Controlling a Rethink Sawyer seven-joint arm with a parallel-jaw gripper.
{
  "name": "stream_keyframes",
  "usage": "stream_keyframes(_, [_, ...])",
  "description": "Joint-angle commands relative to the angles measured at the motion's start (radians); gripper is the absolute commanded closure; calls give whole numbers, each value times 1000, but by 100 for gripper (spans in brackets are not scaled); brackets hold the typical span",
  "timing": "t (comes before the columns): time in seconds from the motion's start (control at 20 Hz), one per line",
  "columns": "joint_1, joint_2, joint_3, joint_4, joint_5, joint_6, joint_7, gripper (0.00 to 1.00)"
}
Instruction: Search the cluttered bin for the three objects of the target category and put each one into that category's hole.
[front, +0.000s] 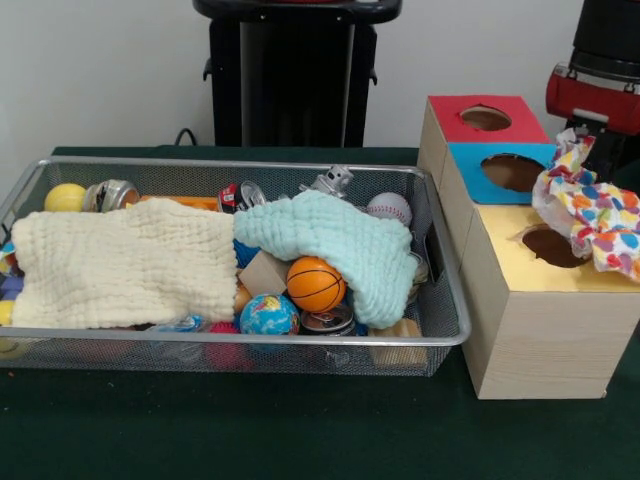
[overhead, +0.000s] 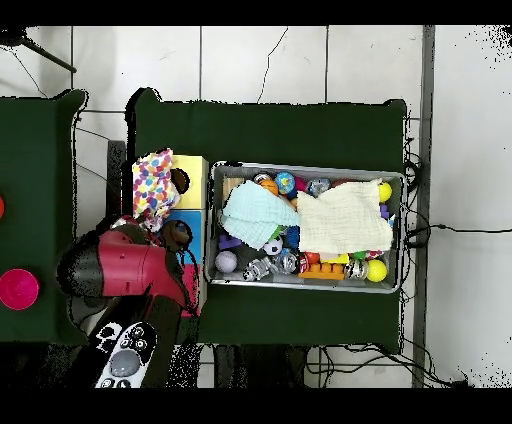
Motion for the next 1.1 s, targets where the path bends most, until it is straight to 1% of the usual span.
stream_keyframes(0.05, [-38, 49, 67, 125, 12, 18, 167, 0])
stream_keyframes(0.6, [-80, 42, 103, 150, -7, -50, 131, 0])
stream_keyframes(0.75, [-85, 43, 104, 148, -8, -48, 131, 0])
stream_keyframes(0.9, [-85, 45, 94, 136, -18, -45, 125, 0])
stream_keyframes(1.05, [-108, 54, 92, 112, -43, -53, 86, 0])
stream_keyframes(1.1, [-127, 58, 99, 104, -55, -67, 65, 0])
